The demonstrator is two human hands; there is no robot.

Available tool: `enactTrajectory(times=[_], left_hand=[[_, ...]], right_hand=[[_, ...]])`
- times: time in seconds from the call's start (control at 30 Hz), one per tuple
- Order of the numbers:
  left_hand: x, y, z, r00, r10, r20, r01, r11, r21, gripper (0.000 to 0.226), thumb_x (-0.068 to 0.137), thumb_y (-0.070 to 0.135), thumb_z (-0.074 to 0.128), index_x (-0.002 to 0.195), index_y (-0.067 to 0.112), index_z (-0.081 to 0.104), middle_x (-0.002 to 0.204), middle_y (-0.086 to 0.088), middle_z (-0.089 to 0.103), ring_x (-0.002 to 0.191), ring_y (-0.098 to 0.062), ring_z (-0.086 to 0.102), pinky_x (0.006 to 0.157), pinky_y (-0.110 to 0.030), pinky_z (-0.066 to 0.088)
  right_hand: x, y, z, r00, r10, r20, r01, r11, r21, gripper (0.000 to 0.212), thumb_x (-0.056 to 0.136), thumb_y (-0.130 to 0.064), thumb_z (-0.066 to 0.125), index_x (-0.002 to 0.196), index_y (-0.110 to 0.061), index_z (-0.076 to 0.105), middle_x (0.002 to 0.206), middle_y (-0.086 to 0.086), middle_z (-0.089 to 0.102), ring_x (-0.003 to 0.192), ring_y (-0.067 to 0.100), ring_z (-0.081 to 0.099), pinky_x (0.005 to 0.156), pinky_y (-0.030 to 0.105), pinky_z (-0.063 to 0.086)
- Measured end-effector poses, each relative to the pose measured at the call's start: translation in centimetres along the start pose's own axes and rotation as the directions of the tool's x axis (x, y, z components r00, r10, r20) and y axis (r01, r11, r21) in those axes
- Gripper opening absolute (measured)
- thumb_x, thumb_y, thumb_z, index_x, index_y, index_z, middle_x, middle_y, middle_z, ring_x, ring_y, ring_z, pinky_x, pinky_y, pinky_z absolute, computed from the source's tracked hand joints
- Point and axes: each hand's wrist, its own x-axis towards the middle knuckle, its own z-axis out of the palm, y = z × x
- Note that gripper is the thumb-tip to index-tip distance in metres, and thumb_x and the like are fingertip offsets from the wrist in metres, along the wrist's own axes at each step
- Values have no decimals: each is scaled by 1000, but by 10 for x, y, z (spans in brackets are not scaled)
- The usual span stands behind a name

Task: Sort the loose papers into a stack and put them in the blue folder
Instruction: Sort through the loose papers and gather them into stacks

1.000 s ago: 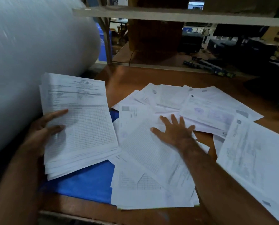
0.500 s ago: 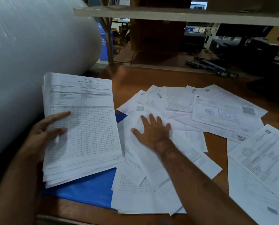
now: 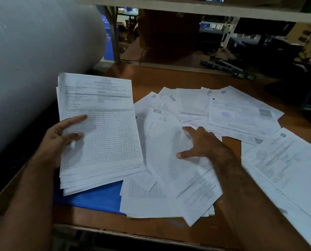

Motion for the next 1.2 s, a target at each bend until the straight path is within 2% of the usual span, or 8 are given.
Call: enactTrajectory(times=[0.23, 0.43, 0.57, 0.73, 0.9, 1.0, 1.1, 1.2], left_hand=[[-16, 4, 29, 998, -8, 61, 13, 997, -75, 52, 87, -15, 61, 120, 23, 75, 128, 4, 72, 114, -15, 69, 81, -22, 60], [-29, 13, 34, 999, 15, 33, -12, 997, -76, 52, 87, -17, 60, 126, 15, 71, 123, 6, 73, 109, -12, 70, 77, -20, 60], [-34, 12, 35, 1000, 5, 12, -5, 997, -72, 50, 87, -17, 59, 125, 14, 71, 117, 11, 74, 105, -11, 70, 72, -18, 59], [-31, 14, 49, 999, 19, 39, -16, 997, -78, 49, 88, -16, 59, 121, 17, 73, 129, 4, 69, 111, -15, 68, 72, -18, 59], [-26, 15, 56, 999, 47, 1, -46, 992, -114, 47, 88, -16, 58, 121, 16, 73, 139, -5, 64, 122, -24, 62, 82, -28, 55], [-24, 12, 59, 998, 48, -51, -55, 987, -152, 46, 88, -15, 59, 116, 19, 75, 141, -4, 61, 124, -27, 60, 85, -33, 55], [-21, 9, 65, 997, 30, -67, -39, 990, -138, 47, 89, -15, 58, 110, 22, 77, 142, -3, 60, 123, -27, 60, 83, -33, 55], [-18, 4, 71, 999, -1, -47, -6, 990, -139, 48, 89, -15, 58, 111, 23, 77, 142, -2, 60, 124, -27, 59, 85, -37, 55]], right_hand=[[-7, 7, -5, 986, 42, -159, 12, 947, 321, 108, 71, -37, 92, 156, -31, 27, 149, 13, 53, 132, 34, 54, 105, 41, 46], [-20, 31, -8, 943, 103, -316, 137, 745, 653, 50, 88, -21, 79, 132, -28, 58, 104, -3, 66, 109, 24, 66, 77, 25, 50], [-37, 48, -19, 814, 139, -563, 425, 517, 743, 67, 95, -15, 69, 143, -50, 39, 140, -6, 57, 110, 14, 67, 90, 38, 59], [-50, 55, -32, 729, 210, -652, 494, 498, 712, 65, 100, -12, 62, 146, -48, 34, 144, -11, 55, 112, 14, 68, 88, 32, 60], [-43, 47, -24, 702, 452, -551, 183, 632, 753, 36, 99, -6, 47, 118, -23, 72, 124, -8, 66, 122, 19, 59, 105, 32, 48], [-41, 34, -7, 779, 531, -334, -54, 587, 808, 35, 89, -24, 51, 119, -15, 66, 124, 5, 67, 119, 32, 62, 103, 45, 52], [-56, 19, 4, 882, 367, -295, -203, 862, 464, 46, 90, -19, 59, 135, -12, 55, 124, 9, 66, 118, 32, 62, 98, 36, 48], [-64, 11, 20, 831, 212, -515, -305, 947, -104, 11, 75, -17, 77, 84, -19, 72, 76, 6, 72, 71, 30, 69, 78, 37, 45]])
